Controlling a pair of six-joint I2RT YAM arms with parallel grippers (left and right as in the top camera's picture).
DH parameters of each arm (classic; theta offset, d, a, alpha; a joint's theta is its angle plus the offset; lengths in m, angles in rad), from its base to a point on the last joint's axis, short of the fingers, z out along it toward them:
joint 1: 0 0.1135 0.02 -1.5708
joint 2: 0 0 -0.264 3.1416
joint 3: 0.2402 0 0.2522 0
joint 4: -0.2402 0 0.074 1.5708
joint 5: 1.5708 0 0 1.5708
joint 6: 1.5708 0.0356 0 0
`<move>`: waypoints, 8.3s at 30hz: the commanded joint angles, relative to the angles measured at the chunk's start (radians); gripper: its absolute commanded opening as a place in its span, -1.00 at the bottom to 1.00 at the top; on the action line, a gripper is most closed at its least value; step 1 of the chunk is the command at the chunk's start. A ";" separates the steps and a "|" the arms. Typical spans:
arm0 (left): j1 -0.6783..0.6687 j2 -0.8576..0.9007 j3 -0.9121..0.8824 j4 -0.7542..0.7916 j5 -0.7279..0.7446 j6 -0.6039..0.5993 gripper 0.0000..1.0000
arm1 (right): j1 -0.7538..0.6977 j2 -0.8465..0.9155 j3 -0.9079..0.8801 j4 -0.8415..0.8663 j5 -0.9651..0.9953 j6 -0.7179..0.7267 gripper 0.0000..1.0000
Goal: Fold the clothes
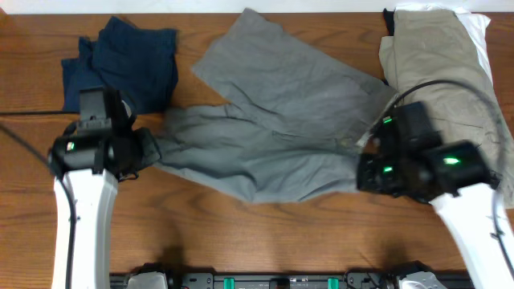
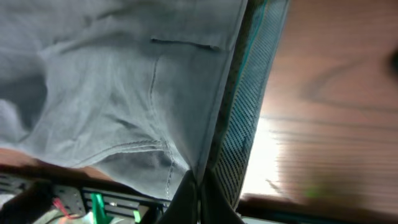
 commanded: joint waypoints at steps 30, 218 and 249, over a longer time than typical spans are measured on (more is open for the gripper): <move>0.002 -0.256 -0.005 0.131 0.042 -0.057 -0.88 | -0.135 0.101 0.417 -0.246 0.209 -0.263 -0.98; 0.022 0.694 -0.004 0.524 0.193 0.175 -0.88 | -0.269 0.740 -0.170 1.053 -0.017 -0.314 0.99; 0.022 0.694 -0.004 0.487 0.193 0.172 -0.87 | -0.319 0.790 -0.148 1.072 -0.156 -0.286 -0.98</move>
